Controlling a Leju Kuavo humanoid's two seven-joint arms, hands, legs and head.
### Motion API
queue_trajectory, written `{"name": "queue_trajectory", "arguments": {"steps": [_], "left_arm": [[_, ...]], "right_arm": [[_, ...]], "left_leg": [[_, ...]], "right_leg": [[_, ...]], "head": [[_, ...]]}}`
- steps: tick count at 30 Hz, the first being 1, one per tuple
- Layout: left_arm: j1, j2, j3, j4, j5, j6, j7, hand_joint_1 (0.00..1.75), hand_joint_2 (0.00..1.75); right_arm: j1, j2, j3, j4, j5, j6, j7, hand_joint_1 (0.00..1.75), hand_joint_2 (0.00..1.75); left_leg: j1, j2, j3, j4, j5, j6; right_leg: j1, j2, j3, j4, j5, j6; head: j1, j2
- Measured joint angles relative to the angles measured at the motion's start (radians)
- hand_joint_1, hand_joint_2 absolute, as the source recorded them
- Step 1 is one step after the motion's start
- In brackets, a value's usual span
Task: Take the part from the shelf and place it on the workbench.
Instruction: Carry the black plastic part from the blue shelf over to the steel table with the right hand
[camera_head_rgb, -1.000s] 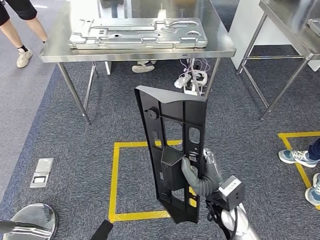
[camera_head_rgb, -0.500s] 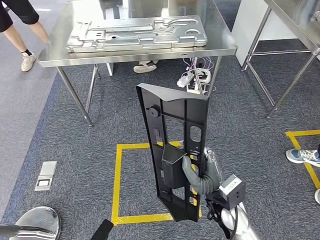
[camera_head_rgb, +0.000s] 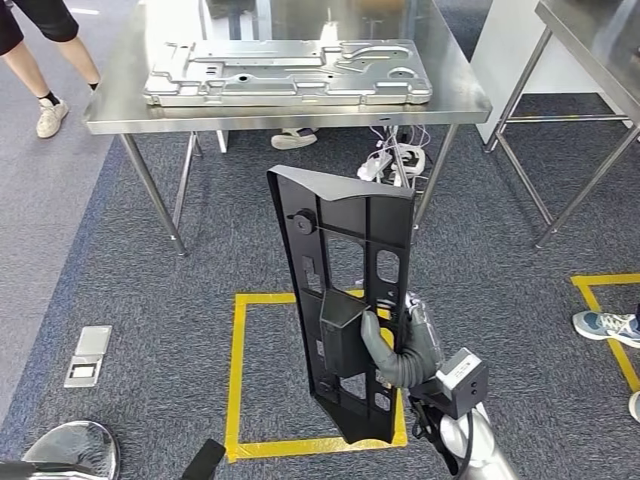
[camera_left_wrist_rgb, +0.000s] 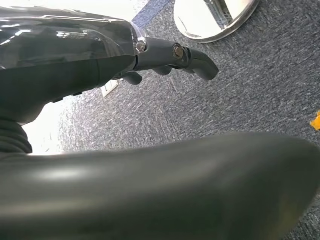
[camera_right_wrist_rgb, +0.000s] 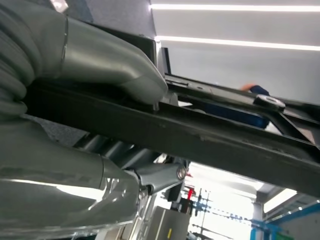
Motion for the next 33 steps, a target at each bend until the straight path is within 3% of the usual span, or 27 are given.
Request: {"name": "queue_trajectory", "arguments": {"steps": [1,2,3,5,6,7,9,12,13,15,17,18,19,21,22,26,28,29,31,32,33], "left_arm": [[0.001,0.0,0.0,0.0,0.0,0.0,0.0,0.0,1.75],[0.002,0.0,0.0,0.0,0.0,0.0,0.0,0.0,1.75],[0.004,0.0,0.0,0.0,0.0,0.0,0.0,0.0,1.75],[0.005,0.0,0.0,0.0,0.0,0.0,0.0,0.0,1.75],[0.005,0.0,0.0,0.0,0.0,0.0,0.0,0.0,1.75],[0.004,0.0,0.0,0.0,0.0,0.0,0.0,0.0,1.75],[0.002,0.0,0.0,0.0,0.0,0.0,0.0,0.0,1.75],[-0.001,0.0,0.0,0.0,0.0,0.0,0.0,0.0,1.75],[-0.001,0.0,0.0,0.0,0.0,0.001,0.0,0.0,1.75],[0.0,0.0,0.0,0.0,0.0,0.001,0.0,0.0,1.75],[0.004,0.0,0.001,0.0,0.002,0.002,0.0,0.0,1.75],[0.006,0.0,0.001,0.0,0.003,0.002,0.0,0.0,1.75],[0.007,0.0,0.001,0.0,0.004,0.002,0.0,0.0,1.75],[0.008,0.001,0.002,0.0,0.004,0.001,0.001,0.0,1.75],[0.008,0.001,0.003,0.0,0.004,0.002,0.0,0.0,1.75],[0.008,0.002,0.006,0.0,0.004,0.0,0.0,0.0,1.75],[0.009,0.002,0.006,0.0,0.004,0.0,0.0,0.0,1.75],[0.009,0.002,0.007,0.0,0.004,-0.001,0.0,0.0,1.75],[0.009,0.002,0.007,0.0,0.004,-0.002,0.0,0.0,1.75],[0.01,0.002,0.007,0.0,0.003,-0.004,0.0,0.0,1.75],[0.012,0.002,0.007,0.0,0.002,-0.004,0.0,0.0,1.75]], "right_arm": [[0.002,0.0,0.0,0.001,0.0,0.0,0.0,1.75,1.75],[0.003,-0.001,0.0,0.001,0.0,0.0,0.0,1.75,1.75],[0.004,-0.001,0.0,0.001,0.0,0.0,0.0,1.75,1.75],[0.004,-0.001,0.0,0.002,0.0,0.0,0.0,1.75,1.75],[0.004,-0.001,0.0,0.002,0.0,0.0,0.0,1.75,1.75],[0.004,-0.001,0.0,0.003,0.0,0.0,0.0,1.75,1.75],[0.003,0.0,0.001,0.003,0.0,0.0,0.0,1.75,1.75],[0.003,0.0,0.001,0.002,0.0,0.0,0.0,1.75,1.75],[0.002,0.001,0.001,0.001,0.0,0.0,0.0,1.75,1.75],[0.001,0.001,0.001,0.001,0.0,0.0,0.0,1.75,1.75],[0.003,0.002,0.001,0.001,0.0,0.0,0.0,1.75,1.75],[0.004,0.002,0.001,0.001,0.0,0.0,0.0,1.75,1.75],[0.005,0.002,0.001,0.001,0.0,0.0,0.0,1.75,1.75],[0.005,0.005,0.001,0.002,0.0,0.0,0.0,1.75,1.75],[0.004,0.007,0.001,0.002,0.0,0.0,0.0,1.75,1.75],[0.004,0.008,0.001,0.002,0.003,0.0,0.0,1.75,1.75],[0.0,0.007,0.002,0.0,0.005,0.0,-0.003,1.75,1.75],[-0.002,0.007,0.002,-0.001,0.006,0.0,-0.004,1.75,1.75],[-0.003,0.004,0.002,-0.001,0.008,-0.003,-0.007,1.75,1.75],[-0.001,0.001,0.001,-0.002,0.009,-0.006,-0.008,1.75,1.75],[0.001,-0.002,-0.001,-0.004,0.012,-0.01,-0.011,1.75,1.75]], "left_leg": [[-0.001,0.0,0.005,0.0,-0.005,0.003],[-0.002,-0.001,0.011,0.0,-0.01,0.004],[-0.003,-0.002,0.019,0.0,-0.016,0.004],[-0.003,-0.004,0.041,0.0,-0.033,-0.002],[-0.005,-0.004,0.05,0.001,-0.041,-0.008],[-0.006,-0.004,0.055,0.002,-0.048,-0.014],[-0.007,-0.004,0.059,0.001,-0.056,-0.023],[-0.005,-0.002,0.058,0.014,-0.073,-0.038],[-0.004,-0.002,0.041,0.049,-0.088,-0.044],[0.0,-0.002,-0.032,0.173,-0.131,-0.054],[0.003,-0.002,-0.105,0.273,-0.141,-0.058],[0.004,-0.002,-0.119,0.274,-0.117,-0.058],[0.003,-0.002,-0.115,0.235,-0.072,-0.056],[-0.001,-0.002,-0.082,0.126,0.015,-0.045],[-0.004,-0.001,-0.068,0.085,0.037,-0.038],[-0.011,-0.002,-0.036,0.025,0.009,-0.007],[-0.005,-0.004,-0.011,0.007,0.002,0.002],[-0.004,-0.004,-0.001,0.002,-0.001,0.006],[-0.005,-0.004,0.012,0.0,-0.012,0.012],[-0.006,-0.004,0.019,0.0,-0.018,0.013],[-0.007,-0.004,0.028,0.0,-0.025,0.012]], "right_leg": [[0.0,0.0,-0.038,0.057,-0.012,0.0],[0.001,0.0,-0.063,0.086,-0.005,0.0],[0.001,0.0,-0.069,0.075,0.022,0.0],[0.001,0.0,-0.034,-0.036,0.111,-0.004],[0.003,0.0,-0.012,-0.093,0.141,-0.006],[0.005,0.001,0.006,-0.134,0.152,-0.011],[0.009,0.003,0.019,-0.156,0.138,-0.019],[0.004,0.003,0.029,-0.166,0.126,-0.033],[0.0,0.002,0.035,-0.168,0.122,-0.038],[-0.001,-0.001,0.046,-0.169,0.112,-0.044],[-0.001,-0.001,0.061,-0.168,0.098,-0.044],[-0.001,0.0,0.071,-0.168,0.09,-0.043],[-0.001,0.001,0.085,-0.169,0.081,-0.042],[0.0,0.002,0.11,-0.17,0.063,-0.036],[0.0,0.003,0.118,-0.173,0.057,-0.031],[-0.001,0.003,0.122,-0.171,0.057,-0.008],[-0.001,0.002,0.107,-0.127,0.043,-0.003],[0.0,0.002,0.083,-0.082,0.025,-0.002],[0.001,0.003,0.003,0.032,-0.016,0.001],[0.001,0.003,-0.032,0.071,-0.021,0.002],[0.002,0.003,-0.053,0.08,-0.007,0.004]], "head": [[0.0,0.0],[0.0,0.0],[0.0,0.0],[0.0,0.0],[0.0,0.0],[0.0,0.0],[-0.001,0.0],[-0.002,0.0],[-0.003,0.0],[-0.003,0.0],[-0.003,0.0],[-0.003,0.0],[-0.003,0.0],[-0.003,0.0],[-0.003,0.0],[-0.003,0.0],[-0.003,0.0],[-0.003,0.0],[-0.002,0.0],[-0.002,0.0],[-0.002,0.0]]}}
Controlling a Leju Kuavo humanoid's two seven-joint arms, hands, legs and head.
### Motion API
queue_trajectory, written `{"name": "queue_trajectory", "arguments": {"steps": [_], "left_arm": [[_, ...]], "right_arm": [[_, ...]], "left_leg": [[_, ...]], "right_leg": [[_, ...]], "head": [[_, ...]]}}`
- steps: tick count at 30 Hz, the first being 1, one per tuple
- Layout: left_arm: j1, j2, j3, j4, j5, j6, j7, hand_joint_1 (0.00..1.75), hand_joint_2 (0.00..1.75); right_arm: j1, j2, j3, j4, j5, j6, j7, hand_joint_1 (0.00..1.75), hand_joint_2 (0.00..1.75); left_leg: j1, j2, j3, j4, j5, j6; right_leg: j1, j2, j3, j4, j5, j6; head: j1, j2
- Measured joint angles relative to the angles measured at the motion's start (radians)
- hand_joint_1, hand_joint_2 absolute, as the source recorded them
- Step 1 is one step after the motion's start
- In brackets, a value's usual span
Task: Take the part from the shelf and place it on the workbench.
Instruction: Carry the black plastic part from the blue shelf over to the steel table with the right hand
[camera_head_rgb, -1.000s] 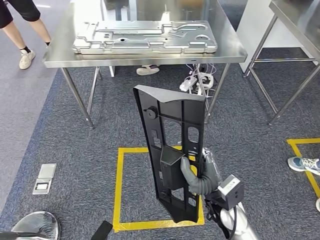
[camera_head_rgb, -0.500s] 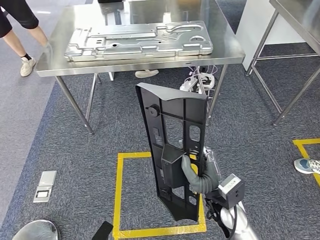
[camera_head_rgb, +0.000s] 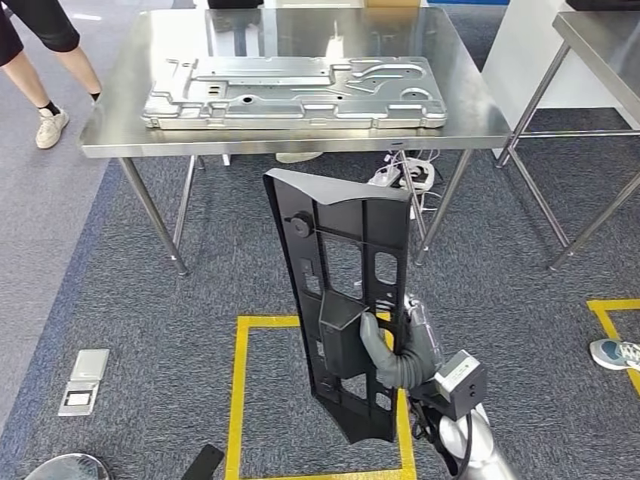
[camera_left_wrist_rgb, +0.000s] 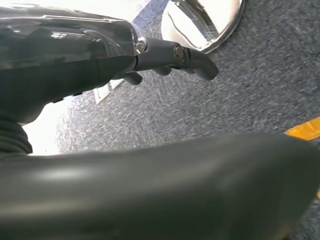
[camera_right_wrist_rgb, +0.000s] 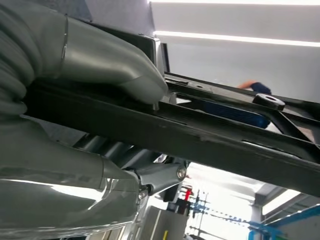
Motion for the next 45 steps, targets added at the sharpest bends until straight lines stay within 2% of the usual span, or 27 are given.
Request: {"name": "queue_trajectory", "arguments": {"steps": [1,3,5,7,8,10,11,14,15,16,18,19,20,22,25,27,29,30,31,34,35,36,38,40,42,44,45], "left_arm": [[0.001,0.0,0.0,0.0,-0.001,-0.002,0.0,0.0,1.75],[0.001,0.0,0.0,0.0,-0.002,-0.006,0.0,0.0,1.75],[-0.001,0.0,0.0,0.0,-0.002,-0.009,0.0,0.0,1.75],[-0.002,0.0,0.0,0.0,-0.002,-0.01,0.0,0.0,1.75],[-0.002,-0.001,0.0,0.0,-0.002,-0.011,-0.001,0.0,1.75],[-0.003,-0.001,0.0,0.0,-0.002,-0.011,-0.002,0.0,1.75],[-0.004,-0.001,0.0,0.0,-0.001,-0.011,-0.003,0.0,1.75],[-0.001,0.0,0.0,0.0,-0.001,-0.011,-0.004,0.0,1.75],[0.002,0.0,0.0,0.0,-0.001,-0.011,-0.004,0.0,1.75],[0.004,0.0,0.0,0.0,-0.001,-0.011,-0.004,0.0,1.75],[0.006,0.0,0.0,0.0,-0.001,-0.011,-0.004,0.0,1.75],[0.007,0.001,0.0,0.0,-0.001,-0.011,-0.003,0.0,1.75],[0.007,0.001,0.0,0.0,-0.002,-0.012,-0.002,0.0,1.75],[0.009,0.002,0.0,0.0,-0.002,-0.013,-0.001,0.0,1.75],[0.008,0.003,0.0,0.0,-0.002,-0.014,-0.001,0.0,1.75],[0.005,0.003,0.0,0.0,-0.002,-0.014,-0.001,0.0,1.75],[0.005,0.003,0.001,0.0,-0.001,-0.014,-0.001,0.0,1.75],[0.006,0.003,0.001,0.0,-0.001,-0.014,-0.001,0.0,1.75],[0.007,0.003,0.001,0.0,-0.001,-0.014,-0.001,0.0,1.75],[0.007,0.003,0.001,0.0,-0.001,-0.016,-0.001,0.0,1.75],[0.006,0.003,0.001,0.0,-0.001,-0.017,-0.001,0.0,1.75],[0.006,0.003,0.001,0.0,0.0,-0.017,-0.001,0.0,1.75],[0.006,0.003,0.001,0.0,0.0,-0.017,-0.001,0.0,1.75],[0.005,0.003,0.001,0.0,0.0,-0.018,-0.001,0.0,1.75],[0.002,0.003,0.001,0.0,0.0,-0.018,-0.001,0.0,1.75],[0.003,0.003,0.001,0.0,0.0,-0.018,0.001,0.0,1.75],[0.004,0.003,0.002,0.0,0.0,-0.018,0.001,0.0,1.75]], "right_arm": [[0.0,-0.004,-0.002,-0.004,0.002,-0.003,-0.002,1.75,1.75],[-0.003,-0.012,-0.011,-0.015,0.005,-0.009,-0.005,1.75,1.75],[-0.007,-0.02,-0.023,-0.028,0.007,-0.014,-0.006,1.75,1.75],[-0.009,-0.029,-0.038,-0.044,0.01,-0.018,-0.007,1.75,1.75],[-0.01,-0.033,-0.045,-0.054,0.011,-0.02,-0.007,1.75,1.75],[-0.014,-0.04,-0.059,-0.074,0.012,-0.024,-0.008,1.75,1.75],[-0.015,-0.042,-0.066,-0.083,0.012,-0.025,-0.008,1.75,1.75],[-0.015,-0.049,-0.08,-0.1,0.012,-0.027,-0.008,1.75,1.75],[-0.012,-0.051,-0.084,-0.103,0.012,-0.027,-0.008,1.75,1.75],[-0.01,-0.052,-0.088,-0.105,0.012,-0.027,-0.008,1.75,1.75],[-0.009,-0.054,-0.093,-0.11,0.012,-0.027,-0.009,1.75,1.75],[-0.008,-0.054,-0.094,-0.112,0.012,-0.027,-0.009,1.75,1.75],[-0.008,-0.055,-0.094,-0.113,0.012,-0.027,-0.01,1.75,1.75],[-0.006,-0.056,-0.095,-0.114,0.013,-0.027,-0.011,1.75,1.75],[-0.007,-0.057,-0.096,-0.119,0.014,-0.027,-0.013,1.75,1.75],[-0.01,-0.058,-0.098,-0.121,0.014,-0.027,-0.016,1.75,1.75],[-0.008,-0.06,-0.099,-0.121,0.014,-0.027,-0.017,1.75,1.75],[-0.007,-0.061,-0.1,-0.12,0.014,-0.027,-0.017,1.75,1.75],[-0.006,-0.062,-0.1,-0.12,0.014,-0.027,-0.017,1.75,1.75],[-0.006,-0.064,-0.1,-0.119,0.014,-0.026,-0.017,1.75,1.75],[-0.006,-0.064,-0.1,-0.118,0.014,-0.026,-0.017,1.75,1.75],[-0.005,-0.065,-0.1,-0.117,0.014,-0.026,-0.018,1.75,1.75],[-0.005,-0.065,-0.1,-0.117,0.015,-0.025,-0.018,1.75,1.75],[-0.007,-0.065,-0.1,-0.118,0.015,-0.024,-0.019,1.75,1.75],[-0.009,-0.065,-0.1,-0.12,0.016,-0.024,-0.019,1.75,1.75],[-0.009,-0.065,-0.1,-0.119,0.016,-0.024,-0.019,1.75,1.75],[-0.008,-0.065,-0.099,-0.119,0.016,-0.024,-0.019,1.75,1.75]], "left_leg": [[0.0,0.0,0.011,0.0,-0.008,-0.002],[0.0,0.0,0.036,-0.001,-0.026,-0.009],[-0.002,0.001,0.049,-0.001,-0.041,-0.019],[-0.003,0.002,0.054,0.001,-0.046,-0.031],[-0.003,0.003,0.058,0.005,-0.049,-0.036],[-0.001,0.003,0.047,0.045,-0.057,-0.044],[0.001,0.003,0.024,0.09,-0.072,-0.05],[0.009,0.003,-0.087,0.253,-0.132,-0.066],[0.01,0.003,-0.111,0.269,-0.129,-0.068],[0.01,0.003,-0.118,0.251,-0.105,-0.068],[0.008,0.003,-0.099,0.146,-0.012,-0.059],[0.004,0.004,-0.091,0.101,0.02,-0.052],[-0.001,0.004,-0.086,0.062,0.039,-0.044],[-0.01,0.004,-0.085,0.033,0.034,-0.029],[-0.005,0.003,-0.053,0.008,0.032,-0.013],[-0.002,0.002,-0.034,0.001,0.025,-0.003],[-0.002,0.002,-0.022,0.001,0.012,0.001],[-0.002,0.002,-0.014,0.001,0.004,0.0],[-0.001,0.002,-0.003,0.001,-0.004,-0.002],[0.0,0.0,0.034,0.001,-0.034,-0.015],[0.0,0.0,0.039,0.001,-0.041,-0.02],[-0.001,0.001,0.041,0.001,-0.047,-0.026],[-0.002,0.001,0.045,0.002,-0.052,-0.036],[-0.001,0.002,0.043,0.027,-0.056,-0.044],[0.003,0.002,-0.004,0.115,-0.079,-0.054],[0.006,0.002,-0.082,0.231,-0.122,-0.063],[0.006,0.002,-0.113,0.265,-0.133,-0.064]], "right_leg": [[0.0,0.0,-0.002,-0.028,0.037,0.0],[0.002,-0.001,0.024,-0.14,0.13,-0.005],[0.007,-0.002,0.042,-0.218,0.159,-0.016],[0.012,-0.002,0.045,-0.233,0.146,-0.029],[0.01,-0.001,0.052,-0.234,0.15,-0.036],[0.004,-0.002,0.069,-0.24,0.143,-0.048],[0.001,-0.002,0.078,-0.243,0.139,-0.052],[0.0,-0.001,0.096,-0.243,0.119,-0.055],[0.0,0.0,0.105,-0.243,0.111,-0.054],[0.0,0.001,0.117,-0.243,0.103,-0.053],[0.0,0.002,0.142,-0.245,0.085,-0.049],[-0.001,0.002,0.151,-0.246,0.078,-0.046],[-0.002,0.002,0.155,-0.248,0.073,-0.041],[-0.002,0.003,0.16,-0.249,0.072,-0.027],[-0.002,0.002,0.162,-0.222,0.065,-0.013],[-0.002,0.002,0.116,-0.136,0.03,-0.009],[-0.002,0.002,0.038,-0.028,-0.01,-0.005],[-0.002,0.002,0.009,-0.002,-0.012,-0.003],[-0.002,0.002,-0.002,-0.011,0.007,0.0],[-0.001,0.001,0.024,-0.161,0.131,0.001],[0.002,0.0,0.031,-0.198,0.15,-0.005],[0.004,0.0,0.032,-0.215,0.155,-0.013],[0.006,0.0,0.034,-0.222,0.146,-0.032],[0.002,0.0,0.049,-0.228,0.142,-0.044],[-0.001,-0.002,0.066,-0.232,0.132,-0.052],[0.0,-0.002,0.08,-0.232,0.118,-0.056],[0.0,-0.002,0.088,-0.232,0.11,-0.056]], "head": [[0.0,0.0],[0.0,0.0],[0.0,0.0],[0.0,0.0],[-0.001,0.0],[-0.002,0.0],[-0.003,0.0],[-0.005,0.0],[-0.005,0.0],[-0.005,0.0],[-0.005,0.0],[-0.005,0.0],[-0.005,0.0],[-0.006,0.0],[-0.005,0.0],[-0.004,0.0],[-0.004,0.0],[-0.004,0.0],[-0.004,0.0],[-0.004,0.0],[-0.004,0.0],[-0.004,0.0],[-0.003,0.0],[-0.004,0.0],[-0.005,0.0],[-0.006,0.0],[-0.006,0.0]]}}
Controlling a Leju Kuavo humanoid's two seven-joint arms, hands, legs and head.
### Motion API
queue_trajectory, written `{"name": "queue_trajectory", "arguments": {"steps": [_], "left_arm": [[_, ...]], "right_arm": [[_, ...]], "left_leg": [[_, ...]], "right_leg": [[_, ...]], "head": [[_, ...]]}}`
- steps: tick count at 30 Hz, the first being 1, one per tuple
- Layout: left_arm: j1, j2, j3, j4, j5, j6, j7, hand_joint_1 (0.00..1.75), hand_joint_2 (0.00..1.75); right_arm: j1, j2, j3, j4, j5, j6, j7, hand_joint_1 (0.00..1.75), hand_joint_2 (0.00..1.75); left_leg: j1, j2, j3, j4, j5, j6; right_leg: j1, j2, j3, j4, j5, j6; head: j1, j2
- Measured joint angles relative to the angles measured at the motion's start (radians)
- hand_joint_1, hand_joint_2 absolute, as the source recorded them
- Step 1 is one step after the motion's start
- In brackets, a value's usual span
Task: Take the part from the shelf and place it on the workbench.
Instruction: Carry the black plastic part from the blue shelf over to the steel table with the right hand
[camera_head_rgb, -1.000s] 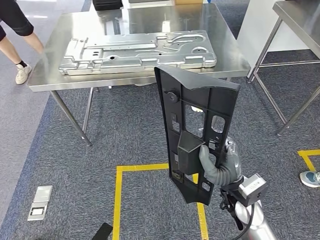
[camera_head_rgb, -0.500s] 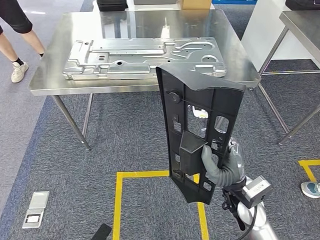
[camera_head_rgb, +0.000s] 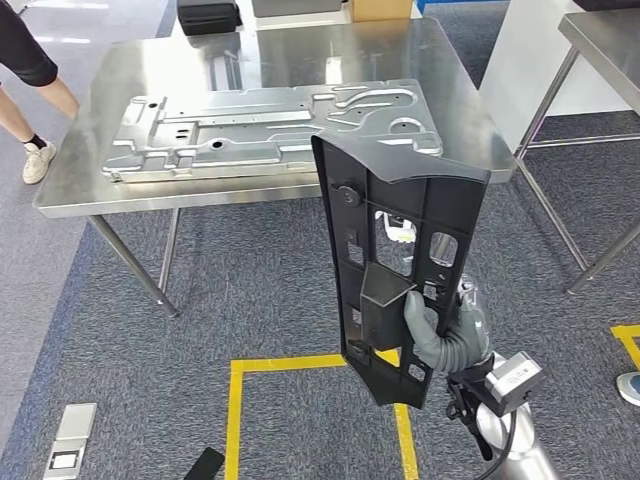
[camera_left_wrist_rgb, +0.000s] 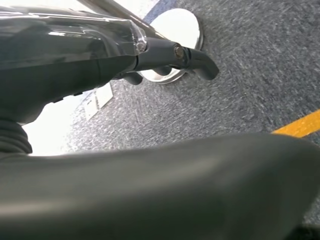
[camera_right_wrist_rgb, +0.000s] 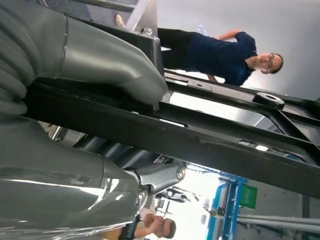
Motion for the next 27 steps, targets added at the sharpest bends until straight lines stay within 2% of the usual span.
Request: {"name": "queue_trajectory", "arguments": {"steps": [1,2,4,5,6,8,10,11,12,14,15,16,17,19,20,21,24,25,26,27], "left_arm": [[0.001,0.0,0.0,0.0,0.0,0.0,0.0,0.0,1.75],[0.002,0.0,0.0,0.0,0.0,0.0,0.0,0.0,1.75],[0.002,0.001,0.001,0.0,0.001,0.0,0.0,0.0,1.75],[0.002,0.002,0.001,0.0,0.001,0.0,0.001,0.0,1.75],[0.002,0.002,0.001,0.0,0.001,0.0,0.001,0.0,1.75],[0.002,0.003,0.002,0.0,0.002,0.0,0.003,0.0,1.75],[0.003,0.004,0.002,0.0,0.003,-0.001,0.004,0.0,1.75],[0.002,0.004,0.003,0.0,0.003,-0.001,0.004,0.0,1.75],[0.0,0.003,0.003,0.0,0.003,-0.001,0.003,0.0,1.75],[-0.001,0.002,0.003,0.0,0.003,-0.001,0.004,0.0,1.75],[0.0,0.002,0.003,0.0,0.003,-0.001,0.005,0.0,1.75],[0.002,0.002,0.003,0.0,0.003,-0.001,0.006,0.0,1.75],[0.003,0.001,0.003,0.0,0.003,-0.001,0.007,0.0,1.75],[0.003,0.001,0.003,0.0,0.003,-0.001,0.009,0.0,1.75],[0.002,0.001,0.003,0.0,0.003,-0.001,0.01,0.0,1.75],[0.001,0.001,0.004,0.0,0.003,-0.001,0.01,0.0,1.75],[0.0,0.001,0.004,0.0,0.004,-0.002,0.012,0.0,1.75],[-0.001,0.001,0.004,0.0,0.004,-0.001,0.011,0.0,1.75],[-0.002,0.001,0.004,0.0,0.004,-0.001,0.011,0.0,1.75],[-0.003,0.001,0.004,0.0,0.004,-0.001,0.011,0.0,1.75]], "right_arm": [[0.0,0.0,0.0,0.0,0.0,0.0,0.0,1.75,1.75],[0.0,0.0,0.0,0.0,0.0,0.0,0.0,1.75,1.75],[0.0,0.0,0.0,0.001,0.0,0.0,0.0,1.75,1.75],[0.0,0.0,0.0,0.001,0.0,0.0,0.0,1.75,1.75],[0.0,0.001,0.0,0.002,0.0,0.0,0.0,1.75,1.75],[0.002,0.001,0.0,0.002,0.0,0.0,0.0,1.75,1.75],[0.002,0.002,0.0,0.003,0.0,0.0,0.0,1.75,1.75],[0.0,0.002,0.0,0.003,0.0,0.0,0.0,1.75,1.75],[-0.002,0.001,0.0,0.003,0.0,0.0,0.0,1.75,1.75],[-0.003,0.001,0.0,0.006,0.0,0.0,0.0,1.75,1.75],[-0.001,0.001,0.0,0.007,0.0,0.0,0.0,1.75,1.75],[0.001,0.001,0.0,0.009,0.0,0.0,0.0,1.75,1.75],[0.003,0.001,0.0,0.009,0.0,0.0,0.0,1.75,1.75],[0.004,0.001,0.0,0.011,0.0,0.0,0.0,1.75,1.75],[0.004,0.001,0.0,0.013,0.0,0.0,0.001,1.75,1.75],[0.004,0.001,0.0,0.014,0.0,0.001,0.001,1.75,1.75],[0.007,0.001,0.0,0.016,0.001,0.002,0.002,1.75,1.75],[0.007,0.002,0.0,0.015,0.0,0.002,0.001,1.75,1.75],[0.006,0.002,0.001,0.015,0.0,0.003,0.001,1.75,1.75],[0.005,0.002,0.001,0.015,0.0,0.004,0.001,1.75,1.75]], "left_leg": [[0.0,0.0,-0.016,0.002,0.01,0.001],[-0.002,0.0,-0.017,-0.028,0.04,0.005],[-0.008,0.001,0.007,-0.137,0.132,0.022],[-0.014,0.001,0.018,-0.181,0.159,0.033],[-0.021,0.002,0.025,-0.213,0.173,0.043],[-0.028,0.001,0.035,-0.239,0.164,0.056],[-0.023,-0.001,0.06,-0.265,0.164,0.061],[-0.019,-0.001,0.074,-0.274,0.163,0.065],[-0.015,-0.001,0.085,-0.28,0.16,0.067],[-0.012,-0.001,0.097,-0.282,0.15,0.07],[-0.011,-0.001,0.103,-0.282,0.144,0.068],[-0.01,-0.001,0.112,-0.281,0.136,0.065],[-0.008,-0.001,0.123,-0.281,0.127,0.061],[-0.003,-0.002,0.147,-0.281,0.108,0.049],[-0.002,-0.002,0.155,-0.279,0.1,0.043],[-0.002,-0.002,0.157,-0.278,0.093,0.037],[-0.005,0.0,0.16,-0.273,0.081,0.023],[-0.004,0.0,0.161,-0.263,0.079,0.02],[-0.003,0.0,0.151,-0.239,0.072,0.016],[-0.001,0.0,0.128,-0.194,0.058,0.011]], "right_leg": [[0.001,0.001,0.01,0.0,-0.008,0.0],[0.002,0.002,0.022,0.0,-0.016,0.001],[0.003,0.001,0.046,-0.002,-0.033,0.003],[0.001,0.001,0.053,-0.005,-0.038,0.006],[-0.001,0.001,0.056,-0.008,-0.042,0.011],[-0.005,0.001,0.059,-0.01,-0.037,0.025],[-0.005,0.0,0.064,0.004,-0.036,0.037],[-0.004,0.001,0.057,0.026,-0.045,0.04],[-0.004,0.001,0.036,0.065,-0.063,0.042],[-0.004,0.002,-0.035,0.174,-0.106,0.046],[-0.004,0.001,-0.069,0.215,-0.116,0.05],[-0.005,0.001,-0.09,0.227,-0.107,0.054],[-0.006,0.001,-0.093,0.204,-0.075,0.058],[-0.007,0.001,-0.066,0.097,0.015,0.064],[-0.005,0.0,-0.054,0.045,0.037,0.063],[-0.003,0.0,-0.047,0.015,0.046,0.057],[0.001,0.001,-0.043,0.001,0.031,0.027],[-0.001,0.001,-0.037,0.0,0.026,0.021],[-0.002,0.001,-0.028,-0.001,0.022,0.016],[-0.004,0.001,-0.02,-0.002,0.016,0.012]], "head": [[0.0,0.0],[0.0,0.0],[0.0,0.0],[0.0,0.0],[0.0,0.0],[0.0,0.0],[0.001,0.0],[0.001,0.0],[0.001,0.0],[0.001,0.0],[0.001,0.0],[0.001,0.0],[0.002,0.0],[0.002,0.0],[0.002,0.0],[0.002,0.0],[0.001,0.0],[0.001,0.0],[0.0,0.0],[-0.001,0.0]]}}
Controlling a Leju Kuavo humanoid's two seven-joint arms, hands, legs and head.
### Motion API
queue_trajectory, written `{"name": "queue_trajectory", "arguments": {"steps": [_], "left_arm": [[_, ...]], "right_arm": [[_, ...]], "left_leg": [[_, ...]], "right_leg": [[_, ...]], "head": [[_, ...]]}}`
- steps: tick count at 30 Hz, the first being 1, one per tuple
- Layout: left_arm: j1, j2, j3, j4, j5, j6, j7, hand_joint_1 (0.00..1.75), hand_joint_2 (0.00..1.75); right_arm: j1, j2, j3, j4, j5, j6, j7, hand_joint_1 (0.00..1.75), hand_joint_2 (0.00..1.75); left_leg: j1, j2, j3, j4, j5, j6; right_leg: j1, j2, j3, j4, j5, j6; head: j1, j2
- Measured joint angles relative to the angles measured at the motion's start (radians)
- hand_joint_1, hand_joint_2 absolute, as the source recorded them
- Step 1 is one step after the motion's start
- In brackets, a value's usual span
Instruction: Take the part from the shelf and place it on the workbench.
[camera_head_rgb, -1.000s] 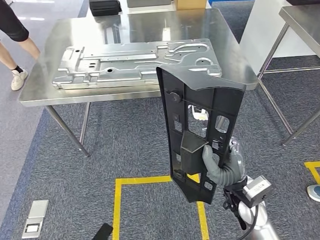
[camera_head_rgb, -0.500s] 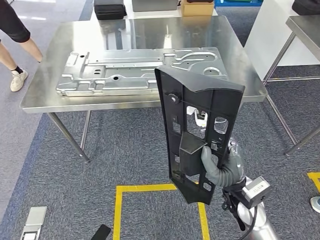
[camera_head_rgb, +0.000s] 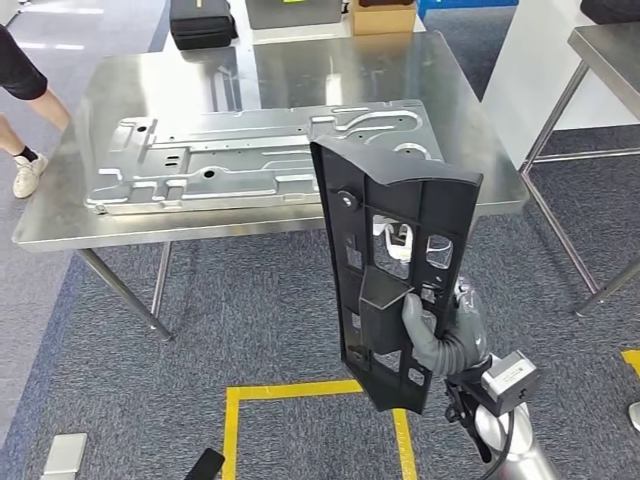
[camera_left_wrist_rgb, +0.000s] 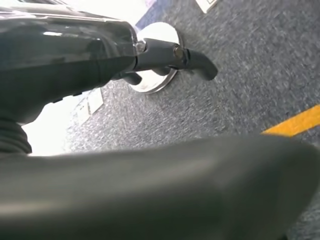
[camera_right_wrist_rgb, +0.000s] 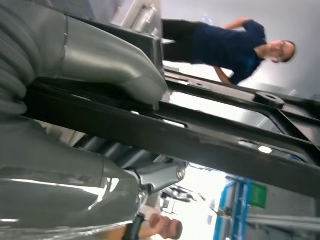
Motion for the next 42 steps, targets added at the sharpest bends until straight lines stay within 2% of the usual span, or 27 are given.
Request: {"name": "queue_trajectory", "arguments": {"steps": [3,4,5,7,8,9,11,14,15,17,18,19,20,21,22,23,24,25,27,29,31,34,35,36,39,41,42], "left_arm": [[0.002,0.0,0.0,0.0,0.0,0.0,0.001,0.0,1.75],[0.004,0.0,0.001,0.0,0.0,0.0,0.001,0.0,1.75],[0.005,0.0,0.001,0.0,0.0,0.0,0.001,0.0,1.75],[0.006,0.0,0.001,0.0,0.0,0.0,0.001,0.0,1.75],[0.006,0.001,0.001,0.0,0.0,0.0,0.002,0.0,1.75],[0.005,0.002,0.002,0.0,0.0,0.0,0.002,0.0,1.75],[0.006,0.004,0.003,0.0,0.0,0.001,0.003,0.0,1.75],[0.005,0.004,0.004,0.0,0.0,0.001,0.005,0.0,1.75],[0.003,0.004,0.004,0.0,0.0,0.001,0.004,0.0,1.75],[0.001,0.002,0.004,0.0,0.0,0.0,0.004,0.0,1.75],[0.002,0.002,0.004,0.0,0.0,0.0,0.005,0.0,1.75],[0.004,0.001,0.005,0.0,0.0,0.0,0.005,0.0,1.75],[0.006,0.001,0.005,0.0,0.0,0.0,0.005,0.0,1.75],[0.007,0.001,0.005,0.0,0.0,0.0,0.005,0.0,1.75],[0.007,0.0,0.006,0.0,0.0,0.0,0.005,0.0,1.75],[0.007,0.0,0.006,0.0,0.001,0.0,0.005,0.0,1.75],[0.006,0.0,0.007,0.0,0.001,0.0,0.005,0.0,1.75],[0.006,0.001,0.007,0.0,0.001,0.0,0.005,0.0,1.75],[0.006,0.001,0.008,0.0,0.004,0.0,0.006,0.0,1.75],[0.005,0.001,0.008,0.0,0.009,0.0,0.006,0.0,1.75],[0.001,0.001,0.008,0.0,0.012,0.0,0.006,0.0,1.75],[0.004,0.001,0.009,0.0,0.014,0.0,0.006,0.0,1.75],[0.007,0.001,0.009,0.0,0.014,0.0,0.007,0.0,1.75],[0.009,0.001,0.009,0.0,0.014,0.0,0.007,0.0,1.75],[0.01,0.002,0.01,0.0,0.014,-0.001,0.007,0.0,1.75],[0.011,0.002,0.011,0.0,0.013,-0.002,0.007,0.0,1.75],[0.012,0.003,0.011,0.0,0.013,-0.002,0.007,0.0,1.75]], "right_arm": [[0.001,0.0,0.0,0.0,0.0,0.002,0.0,1.75,1.75],[0.001,0.0,0.0,0.0,0.0,0.003,0.0,1.75,1.75],[0.002,0.0,0.0,0.001,0.0,0.003,0.0,1.75,1.75],[0.001,0.001,0.0,0.001,0.0,0.004,0.0,1.75,1.75],[0.0,0.002,0.0,0.001,0.0,0.004,0.0,1.75,1.75],[0.0,0.002,0.0,0.002,0.0,0.004,0.0,1.75,1.75],[0.002,0.004,0.0,0.004,0.0,0.005,0.0,1.75,1.75],[0.003,0.006,0.001,0.004,-0.001,0.006,0.0,1.75,1.75],[0.001,0.006,0.001,0.004,-0.001,0.007,0.0,1.75,1.75],[-0.001,0.005,0.001,0.006,-0.002,0.007,0.0,1.75,1.75],[0.001,0.005,0.001,0.008,-0.002,0.007,0.0,1.75,1.75],[0.003,0.005,0.0,0.01,-0.002,0.007,0.0,1.75,1.75],[0.005,0.005,0.0,0.01,-0.002,0.007,0.0,1.75,1.75],[0.006,0.005,0.0,0.011,-0.002,0.007,0.0,1.75,1.75],[0.007,0.005,0.0,0.011,-0.002,0.007,0.0,1.75,1.75],[0.008,0.005,0.0,0.013,-0.002,0.007,0.0,1.75,1.75],[0.009,0.005,0.0,0.014,-0.002,0.007,0.0,1.75,1.75],[0.012,0.005,0.0,0.016,-0.002,0.007,0.001,1.75,1.75],[0.017,0.005,0.0,0.018,-0.003,0.007,0.002,1.75,1.75],[0.017,0.005,0.0,0.017,-0.003,0.007,0.002,1.75,1.75],[0.016,0.006,0.0,0.015,-0.003,0.007,0.001,1.75,1.75],[0.018,0.006,-0.001,0.015,-0.004,0.007,0.001,1.75,1.75],[0.018,0.005,-0.001,0.015,-0.003,0.007,0.001,1.75,1.75],[0.017,0.005,-0.002,0.015,-0.003,0.007,0.001,1.75,1.75],[0.007,0.001,-0.009,0.012,0.005,0.007,0.001,1.75,1.75],[-0.006,-0.004,-0.015,0.009,0.017,0.007,0.002,1.75,1.75],[-0.013,-0.009,-0.018,0.007,0.025,0.007,0.003,1.75,1.75]], "left_leg": [[0.003,0.0,-0.115,0.176,-0.059,-0.011],[0.003,0.0,-0.14,0.199,-0.058,-0.01],[0.001,0.0,-0.151,0.188,-0.035,-0.006],[-0.007,0.0,-0.132,0.084,0.056,0.013],[-0.012,0.0,-0.121,0.038,0.09,0.025],[-0.019,0.0,-0.112,0.002,0.11,0.038],[-0.028,0.0,-0.103,-0.025,0.109,0.053],[-0.024,-0.001,-0.064,-0.068,0.107,0.061],[-0.02,-0.001,-0.051,-0.078,0.107,0.062],[-0.014,-0.001,-0.033,-0.086,0.098,0.063],[-0.012,-0.001,-0.027,-0.086,0.092,0.062],[-0.011,-0.001,-0.019,-0.086,0.084,0.06],[-0.008,-0.001,-0.009,-0.086,0.075,0.056],[-0.005,-0.001,0.003,-0.086,0.065,0.05],[-0.002,-0.001,0.016,-0.085,0.054,0.043],[0.0,-0.002,0.028,-0.083,0.044,0.036],[0.0,-0.002,0.034,-0.08,0.036,0.03],[-0.001,-0.001,0.037,-0.077,0.027,0.024],[-0.005,-0.001,0.038,-0.071,0.015,0.015],[-0.004,0.0,0.039,-0.058,0.008,0.009],[-0.001,0.0,0.003,0.01,-0.009,-0.001],[0.002,0.0,-0.116,0.186,-0.069,-0.012],[0.001,0.0,-0.145,0.214,-0.073,-0.011],[0.0,0.0,-0.16,0.208,-0.055,-0.007],[-0.012,0.0,-0.139,0.063,0.074,0.022],[-0.024,0.0,-0.128,0.004,0.11,0.04],[-0.027,0.0,-0.127,0.001,0.106,0.043]], "right_leg": [[0.002,0.0,0.022,0.0,-0.021,-0.006],[0.004,0.0,0.031,0.0,-0.029,-0.006],[0.006,0.001,0.043,0.0,-0.037,-0.007],[0.01,0.001,0.07,-0.001,-0.055,-0.006],[0.01,0.001,0.082,-0.003,-0.063,-0.004],[0.009,0.001,0.089,-0.006,-0.07,-0.001],[0.006,0.001,0.098,-0.009,-0.073,0.012],[0.005,0.0,0.103,0.015,-0.07,0.029],[0.005,0.0,0.089,0.046,-0.082,0.033],[0.004,0.001,0.024,0.147,-0.126,0.039],[0.004,0.001,-0.015,0.196,-0.145,0.044],[0.003,0.001,-0.044,0.223,-0.148,0.049],[0.002,0.001,-0.058,0.217,-0.13,0.053],[0.001,0.0,-0.057,0.181,-0.092,0.059],[-0.001,0.0,-0.045,0.122,-0.042,0.063],[-0.001,0.0,-0.034,0.072,-0.007,0.065],[0.001,-0.002,-0.028,0.035,0.009,0.059],[0.003,-0.003,-0.027,0.017,0.015,0.049],[0.004,-0.005,-0.029,0.016,0.002,0.024],[-0.001,-0.003,-0.018,0.017,-0.001,0.014],[-0.004,-0.003,-0.003,0.015,-0.01,0.009],[-0.004,-0.003,0.018,0.014,-0.031,0.004],[-0.003,-0.002,0.027,0.014,-0.038,0.003],[-0.001,-0.001,0.039,0.014,-0.047,0.002],[0.004,0.001,0.078,0.011,-0.073,0.005],[0.004,0.003,0.091,0.006,-0.085,0.013],[0.003,0.003,0.094,0.002,-0.089,0.019]], "head": [[-0.001,0.0],[-0.001,0.0],[-0.001,0.0],[-0.001,0.0],[0.0,0.0],[0.0,0.0],[0.0,0.0],[0.001,0.0],[0.001,0.0],[0.002,0.0],[0.002,0.0],[0.002,0.0],[0.002,0.0],[0.002,0.0],[0.002,0.0],[0.002,0.0],[0.003,0.0],[0.004,0.0],[0.004,0.0],[0.004,0.0],[0.003,0.0],[0.003,0.0],[0.003,0.0],[0.003,0.0],[0.003,0.0],[0.003,0.0],[0.003,0.0]]}}
